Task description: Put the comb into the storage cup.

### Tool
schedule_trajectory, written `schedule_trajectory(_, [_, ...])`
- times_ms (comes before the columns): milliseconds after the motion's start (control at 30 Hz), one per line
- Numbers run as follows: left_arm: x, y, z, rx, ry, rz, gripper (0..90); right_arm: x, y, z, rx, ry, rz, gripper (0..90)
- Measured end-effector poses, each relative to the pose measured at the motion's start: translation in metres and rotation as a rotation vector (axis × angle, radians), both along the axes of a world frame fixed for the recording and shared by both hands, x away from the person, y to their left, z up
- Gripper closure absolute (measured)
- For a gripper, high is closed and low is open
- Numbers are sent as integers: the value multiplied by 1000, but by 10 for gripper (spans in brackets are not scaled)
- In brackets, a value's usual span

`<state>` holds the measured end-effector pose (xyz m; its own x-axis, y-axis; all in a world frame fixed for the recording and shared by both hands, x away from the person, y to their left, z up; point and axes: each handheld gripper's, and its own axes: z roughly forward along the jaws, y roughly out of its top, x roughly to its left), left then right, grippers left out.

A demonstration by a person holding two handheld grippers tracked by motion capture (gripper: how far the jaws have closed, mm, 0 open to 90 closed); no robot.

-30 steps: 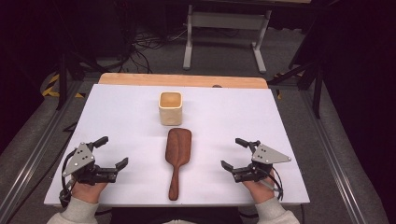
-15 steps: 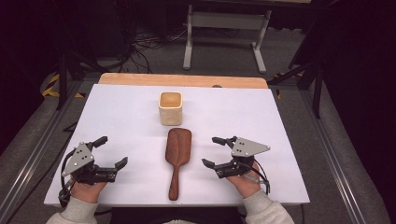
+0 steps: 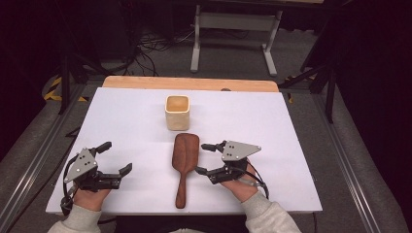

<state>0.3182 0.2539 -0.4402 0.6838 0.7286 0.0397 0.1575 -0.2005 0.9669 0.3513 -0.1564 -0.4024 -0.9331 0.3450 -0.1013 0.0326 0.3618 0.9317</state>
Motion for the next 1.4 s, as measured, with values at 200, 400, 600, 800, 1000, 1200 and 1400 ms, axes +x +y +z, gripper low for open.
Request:
schedule_trajectory(200, [0, 0, -1, 8, -1, 1, 11, 2, 11, 1, -13, 6, 30, 297])
schedule_trajectory(400, [0, -1, -1, 8, -9, -2, 11, 3, 24, 1, -46, 26, 74, 378])
schedule_trajectory(600, [0, 0, 0, 13, -5, -2, 11, 4, 39, 0, -60, 40, 115, 490])
schedule_trajectory(800, [0, 1, 0, 11, -7, 1, 12, 5, 48, -1, -83, 58, 145, 811])
schedule_trajectory(1000, [0, 1, 0, 11, -7, 1, 12, 5, 53, -3, -110, 95, 159, 899])
schedule_trajectory(1200, [0, 1, 0, 14, -4, 2, 12, 5, 66, -5, -237, 123, 183, 899])
schedule_trajectory(1400, [1, 1, -1, 11, -5, 2, 12, 4, 77, -11, -344, 142, 197, 899])
